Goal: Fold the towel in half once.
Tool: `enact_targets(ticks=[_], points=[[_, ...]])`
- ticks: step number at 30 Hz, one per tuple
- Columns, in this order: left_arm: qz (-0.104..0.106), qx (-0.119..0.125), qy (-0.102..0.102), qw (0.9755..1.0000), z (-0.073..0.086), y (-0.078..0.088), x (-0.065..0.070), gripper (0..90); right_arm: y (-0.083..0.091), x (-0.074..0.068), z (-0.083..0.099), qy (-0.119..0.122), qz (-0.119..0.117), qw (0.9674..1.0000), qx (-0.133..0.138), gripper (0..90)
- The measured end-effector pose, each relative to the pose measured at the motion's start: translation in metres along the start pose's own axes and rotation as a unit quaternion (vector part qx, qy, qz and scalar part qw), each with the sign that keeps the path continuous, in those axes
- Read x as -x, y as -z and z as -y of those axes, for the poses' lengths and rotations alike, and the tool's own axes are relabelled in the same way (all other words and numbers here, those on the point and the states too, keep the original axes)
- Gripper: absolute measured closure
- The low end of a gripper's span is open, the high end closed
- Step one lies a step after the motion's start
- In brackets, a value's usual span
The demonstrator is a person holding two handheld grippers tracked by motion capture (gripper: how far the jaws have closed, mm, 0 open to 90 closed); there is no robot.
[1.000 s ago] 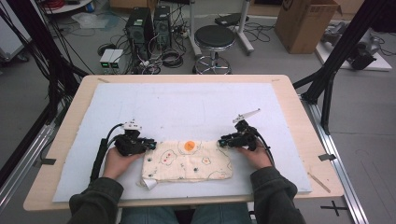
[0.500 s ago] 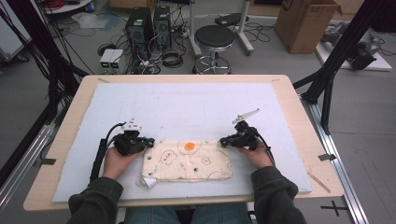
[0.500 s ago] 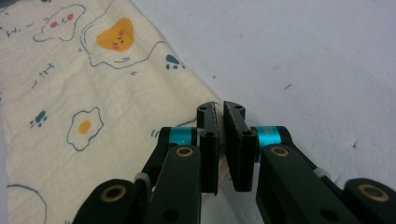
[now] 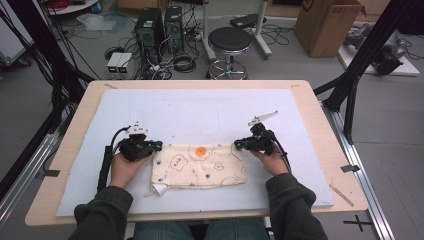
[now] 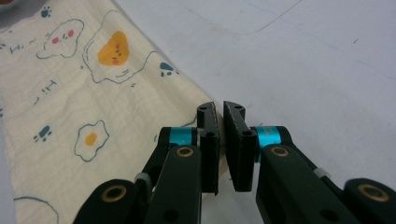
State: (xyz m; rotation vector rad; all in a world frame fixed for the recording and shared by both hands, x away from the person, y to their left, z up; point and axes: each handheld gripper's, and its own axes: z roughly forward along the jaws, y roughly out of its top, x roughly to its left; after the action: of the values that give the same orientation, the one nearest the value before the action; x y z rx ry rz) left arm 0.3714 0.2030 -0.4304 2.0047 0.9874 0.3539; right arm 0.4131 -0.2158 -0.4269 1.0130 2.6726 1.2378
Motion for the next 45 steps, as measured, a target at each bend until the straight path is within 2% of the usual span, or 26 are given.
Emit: enact_targets(ticks=[2,4,8,11,16,20,23,29,37,43,45], points=[[-0.008,-0.005,-0.003,1.0000,-0.004,-0.004,-0.003,86.4,-0.004,0.003,-0.004,0.002,0.011,0.9999,-0.002,84.7],[-0.007,-0.011,0.004,0.9999,-0.007,-0.009,-0.006,86.3,-0.006,0.008,-0.008,-0.002,0.017,0.9999,0.001,84.7],[-0.004,-0.003,0.029,0.9996,-0.008,-0.017,-0.013,86.3,-0.011,0.020,-0.008,-0.026,0.020,0.9994,0.010,84.7],[-0.008,-0.013,0.028,0.9995,-0.009,-0.024,-0.015,86.3,-0.015,0.026,-0.007,-0.036,0.023,0.9991,0.009,84.6],[-0.004,-0.011,0.043,0.9990,-0.010,-0.027,-0.019,86.2,-0.017,0.030,-0.006,-0.038,0.026,0.9988,0.013,84.3],[-0.002,-0.015,0.044,0.9989,-0.010,-0.028,-0.019,84.6,-0.017,0.029,-0.006,-0.041,0.027,0.9987,0.015,80.2],[-0.001,-0.008,0.046,0.9989,-0.011,-0.025,-0.019,76.0,-0.015,0.029,-0.006,-0.043,0.027,0.9984,0.023,71.6],[0.017,0.012,0.062,0.9979,-0.013,-0.020,-0.019,64.6,-0.009,0.027,-0.007,-0.048,0.026,0.9978,0.037,64.1],[0.035,0.025,0.067,0.9968,-0.016,-0.014,-0.017,58.8,-0.002,0.023,-0.011,-0.057,0.023,0.9973,0.042,50.7],[0.045,0.029,0.068,0.9962,-0.022,-0.008,-0.016,54.9,0.004,0.015,-0.021,-0.037,0.032,0.9980,0.041,48.9],[0.047,0.033,0.068,0.9960,-0.023,-0.006,-0.016,54.2,0.006,0.016,-0.020,-0.041,0.030,0.9979,0.041,48.5]])
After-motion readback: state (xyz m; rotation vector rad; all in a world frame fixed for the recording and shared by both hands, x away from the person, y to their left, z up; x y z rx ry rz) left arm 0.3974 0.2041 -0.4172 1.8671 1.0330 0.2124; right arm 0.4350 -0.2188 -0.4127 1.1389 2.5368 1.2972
